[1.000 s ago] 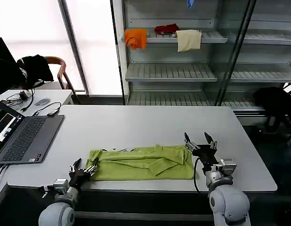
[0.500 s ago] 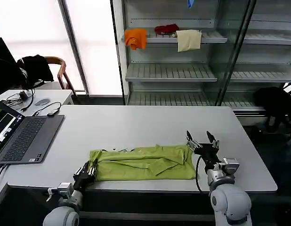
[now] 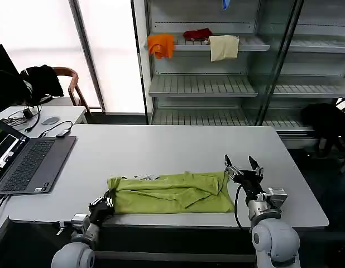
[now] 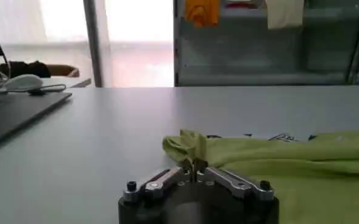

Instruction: Fold and organize the clothes.

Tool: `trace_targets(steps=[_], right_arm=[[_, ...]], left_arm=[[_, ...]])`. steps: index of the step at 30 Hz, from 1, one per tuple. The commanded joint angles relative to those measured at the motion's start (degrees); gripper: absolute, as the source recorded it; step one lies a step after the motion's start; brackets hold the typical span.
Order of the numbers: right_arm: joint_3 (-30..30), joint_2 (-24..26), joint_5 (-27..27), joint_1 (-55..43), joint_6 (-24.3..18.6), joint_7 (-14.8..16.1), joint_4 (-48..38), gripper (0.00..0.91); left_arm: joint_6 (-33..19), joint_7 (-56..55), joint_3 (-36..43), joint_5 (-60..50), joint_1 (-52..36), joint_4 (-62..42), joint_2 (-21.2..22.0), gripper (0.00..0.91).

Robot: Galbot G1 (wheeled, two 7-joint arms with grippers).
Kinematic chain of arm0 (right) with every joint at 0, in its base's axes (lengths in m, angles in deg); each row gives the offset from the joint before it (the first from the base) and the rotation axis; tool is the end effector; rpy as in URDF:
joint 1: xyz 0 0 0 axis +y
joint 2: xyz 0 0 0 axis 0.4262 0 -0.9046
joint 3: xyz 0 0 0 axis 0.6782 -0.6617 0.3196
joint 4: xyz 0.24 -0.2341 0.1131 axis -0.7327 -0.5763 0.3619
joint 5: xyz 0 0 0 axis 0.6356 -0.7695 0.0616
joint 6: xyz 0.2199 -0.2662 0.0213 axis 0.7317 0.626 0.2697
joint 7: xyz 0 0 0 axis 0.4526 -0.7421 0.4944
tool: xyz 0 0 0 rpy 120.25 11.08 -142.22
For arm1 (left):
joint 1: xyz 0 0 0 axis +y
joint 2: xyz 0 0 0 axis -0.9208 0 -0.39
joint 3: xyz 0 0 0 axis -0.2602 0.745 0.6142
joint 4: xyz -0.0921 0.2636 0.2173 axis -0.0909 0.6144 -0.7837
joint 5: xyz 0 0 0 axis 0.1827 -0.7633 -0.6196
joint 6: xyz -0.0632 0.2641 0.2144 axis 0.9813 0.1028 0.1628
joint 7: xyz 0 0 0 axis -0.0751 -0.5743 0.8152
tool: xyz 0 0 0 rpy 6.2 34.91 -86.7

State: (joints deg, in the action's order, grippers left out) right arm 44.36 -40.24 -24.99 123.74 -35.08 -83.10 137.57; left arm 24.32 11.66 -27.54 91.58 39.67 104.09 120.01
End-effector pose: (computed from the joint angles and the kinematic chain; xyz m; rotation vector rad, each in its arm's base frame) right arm 0.2657 -0.0273 -0.2152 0.0606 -3.0549 -0.2460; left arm 0.2460 0.0757 -0.3167 -0.0786 -2.8385 -0.0376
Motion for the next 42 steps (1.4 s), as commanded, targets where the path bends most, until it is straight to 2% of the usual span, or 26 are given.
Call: trace_targets(steps=[1,8,13,17,19,22,26,33,42], right_arm=[[0.33,-0.02,0.70,0.02,0.12,-0.63,-0.16,0.907],[0.46,0.04,0.84,0.02,0.13,-0.81,-0.43,0.907],[0.41,0.09,0.88,-0.08,0.09,-0.78,-0.96,0.907],[0.18,0.01,0.83,-0.19,-0.07,-0.83,-1.73,0.907],[0.08,-0.04,0.79,-0.24,-0.09,-0.87,-2.03,0.907],[0.08,-0.14,0.77,-0.28,-0.18,-0.91,-2.45,0.907],[0.21,-0.07,0.78,-0.06,-0.22,-0.94,-2.63,0.907],[0.67,0.02,0.79,0.63,-0.29,-0.93,-2.36,0.907],[1.10,0.05,0.85,1.67,-0.44,-0.89,-2.29,0.907]], left_arm=[[-2.10,2.24,-3.57,-4.68,-1.10,-0.18,-1.52,0.010],[-2.50,7.26,-12.25,-10.78,-4.52,-0.97,-6.68,0.000],[-2.23,11.66,-16.93,-15.89,-8.24,-2.62,-13.20,0.000],[-1.26,14.49,-18.75,-17.01,-10.68,-2.47,-16.83,0.000],[-0.54,15.38,-18.71,-16.98,-11.63,-1.52,-17.28,0.010],[1.85,15.70,-17.20,-15.45,-12.47,1.23,-15.73,0.010],[5.99,15.19,-13.37,-10.33,-11.73,6.94,-11.36,0.010],[8.12,12.43,-1.07,-11.98,-10.03,13.40,-3.85,0.010],[10.78,8.56,10.74,-16.76,-11.07,13.35,-1.44,0.020]])
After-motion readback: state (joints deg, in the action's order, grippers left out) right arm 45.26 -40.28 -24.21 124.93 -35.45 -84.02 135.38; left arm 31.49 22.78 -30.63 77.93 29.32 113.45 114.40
